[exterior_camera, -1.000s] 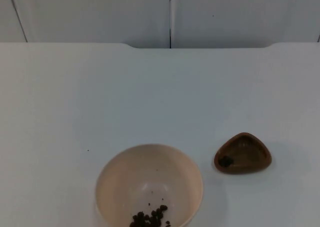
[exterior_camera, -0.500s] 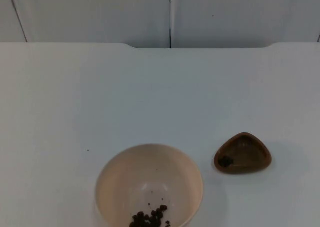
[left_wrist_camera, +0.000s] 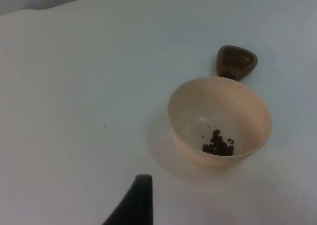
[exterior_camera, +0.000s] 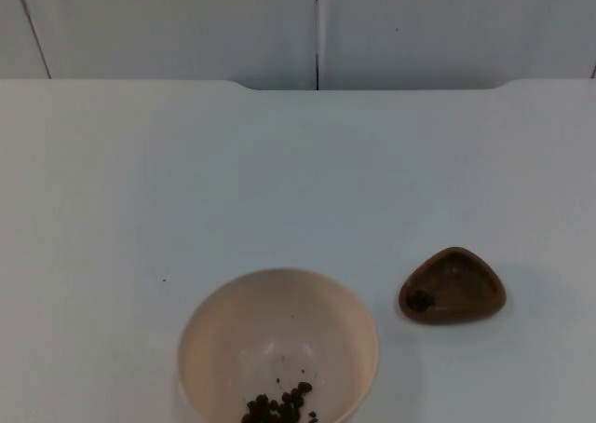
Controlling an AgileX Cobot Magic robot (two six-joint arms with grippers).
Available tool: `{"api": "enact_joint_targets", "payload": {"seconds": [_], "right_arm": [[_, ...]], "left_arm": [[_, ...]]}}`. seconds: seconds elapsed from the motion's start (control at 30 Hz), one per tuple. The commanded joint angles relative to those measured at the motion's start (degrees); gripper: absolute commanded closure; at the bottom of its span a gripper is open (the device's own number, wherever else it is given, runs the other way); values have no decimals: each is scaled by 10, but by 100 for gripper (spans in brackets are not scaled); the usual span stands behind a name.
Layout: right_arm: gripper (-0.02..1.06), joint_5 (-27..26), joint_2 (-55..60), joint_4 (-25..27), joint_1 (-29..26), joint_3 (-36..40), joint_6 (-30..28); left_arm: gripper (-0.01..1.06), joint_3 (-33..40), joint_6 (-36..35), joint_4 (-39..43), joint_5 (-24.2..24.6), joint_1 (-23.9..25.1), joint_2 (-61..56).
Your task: Pick up the bowl with the left hand and pour the coffee beans from the cup into the bowl with the right hand.
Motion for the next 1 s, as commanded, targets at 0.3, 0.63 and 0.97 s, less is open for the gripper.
{"api": "enact_joint_targets", "payload": {"seconds": [0.3,0.63,0.97], "right_arm": [[29,-1,-2,1,0,0,-6],[23,-1,-2,-1,0,0,-1],[-1,-1,-2,-15,0,0,20]], "left_arm": [[0,4,3,-4,-1,0,-2],[0,4,3,-6,-3,0,-2],[0,4,3,-6,-3,0,-2]]}}
